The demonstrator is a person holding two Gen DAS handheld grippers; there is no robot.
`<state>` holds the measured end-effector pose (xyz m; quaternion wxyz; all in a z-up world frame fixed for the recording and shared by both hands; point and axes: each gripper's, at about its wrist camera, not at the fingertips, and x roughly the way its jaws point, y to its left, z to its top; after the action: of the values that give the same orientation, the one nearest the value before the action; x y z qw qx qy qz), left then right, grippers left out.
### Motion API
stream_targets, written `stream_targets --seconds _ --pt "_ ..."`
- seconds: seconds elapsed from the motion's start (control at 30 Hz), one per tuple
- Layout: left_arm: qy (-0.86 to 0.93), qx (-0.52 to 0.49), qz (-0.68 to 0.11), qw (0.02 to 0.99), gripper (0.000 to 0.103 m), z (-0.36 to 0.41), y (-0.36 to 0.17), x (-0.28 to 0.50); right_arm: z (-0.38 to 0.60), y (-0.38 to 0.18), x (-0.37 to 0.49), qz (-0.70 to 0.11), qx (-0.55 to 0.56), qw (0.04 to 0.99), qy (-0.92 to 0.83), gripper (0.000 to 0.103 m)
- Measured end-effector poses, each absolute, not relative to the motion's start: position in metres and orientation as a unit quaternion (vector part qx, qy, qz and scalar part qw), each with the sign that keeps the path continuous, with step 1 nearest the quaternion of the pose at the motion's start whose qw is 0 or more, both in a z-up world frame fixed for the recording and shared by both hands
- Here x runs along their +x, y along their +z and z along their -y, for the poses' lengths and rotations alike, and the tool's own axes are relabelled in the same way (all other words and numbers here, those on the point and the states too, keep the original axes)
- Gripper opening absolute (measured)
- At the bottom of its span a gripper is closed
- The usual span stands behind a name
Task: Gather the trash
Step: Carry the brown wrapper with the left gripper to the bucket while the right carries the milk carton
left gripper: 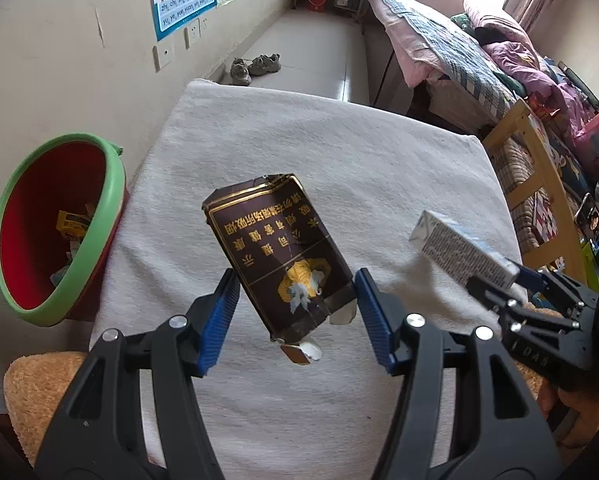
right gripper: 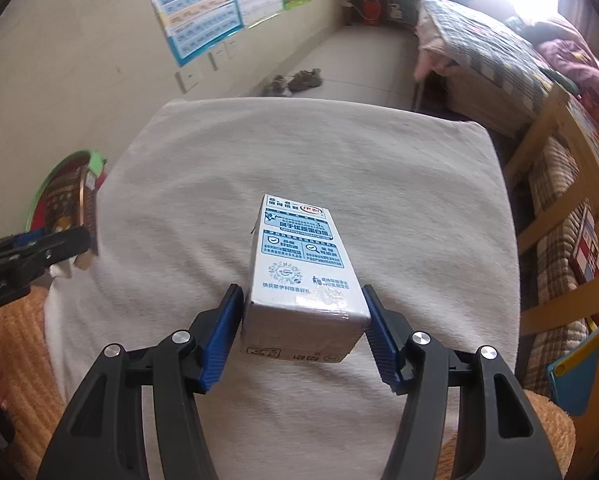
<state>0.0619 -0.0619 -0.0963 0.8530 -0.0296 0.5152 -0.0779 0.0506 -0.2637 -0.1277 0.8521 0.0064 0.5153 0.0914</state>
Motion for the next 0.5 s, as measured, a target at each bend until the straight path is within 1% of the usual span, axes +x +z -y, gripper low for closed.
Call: stream_targets --seconds 0.17,0.27,0.3,0.33,0.37,0.4,0.43,0.47,0.5 --pt "-0.073 -0.038 -0.513 0.855 0.057 0.05 -0.097 0.059 0.243 -0.154 0.053 -0.565 -0.02 0.818 0.103 0.055" --pt "-0.068 -0.042 -0.512 0.855 0.057 0.045 -0.098 0.057 0.232 -0.162 0.053 -0.576 -0.038 0.811 0.097 0.058" --pt "-0.066 -0.045 -0.511 0.856 0.057 0.042 -0.097 0.057 0.229 -0.163 0.054 -0.576 -0.043 0.81 0.1 0.062" --pt "-0.065 -0.046 -0.509 0.857 0.057 0.04 -0.096 0.056 0.225 -0.163 0.055 -0.574 -0.05 0.811 0.099 0.064" --pt "-0.064 -0.046 -0.507 0.858 0.057 0.039 -0.096 0.056 0.22 -0.163 0.056 -0.571 -0.062 0.812 0.099 0.064" --pt "-0.062 -0.045 -0.505 0.86 0.057 0.037 -0.095 0.055 0.217 -0.163 0.056 -0.57 -0.069 0.813 0.099 0.064" --pt "-0.061 -0.045 -0.503 0.861 0.057 0.036 -0.094 0.055 0.214 -0.164 0.057 -0.568 -0.08 0.814 0.098 0.06" --pt "-0.059 -0.046 -0.501 0.862 0.057 0.034 -0.093 0.054 0.212 -0.164 0.058 -0.567 -0.086 0.814 0.096 0.05" --pt "-0.057 -0.047 -0.499 0.863 0.057 0.031 -0.093 0.054 0.21 -0.163 0.058 -0.564 -0.087 0.815 0.098 0.05"
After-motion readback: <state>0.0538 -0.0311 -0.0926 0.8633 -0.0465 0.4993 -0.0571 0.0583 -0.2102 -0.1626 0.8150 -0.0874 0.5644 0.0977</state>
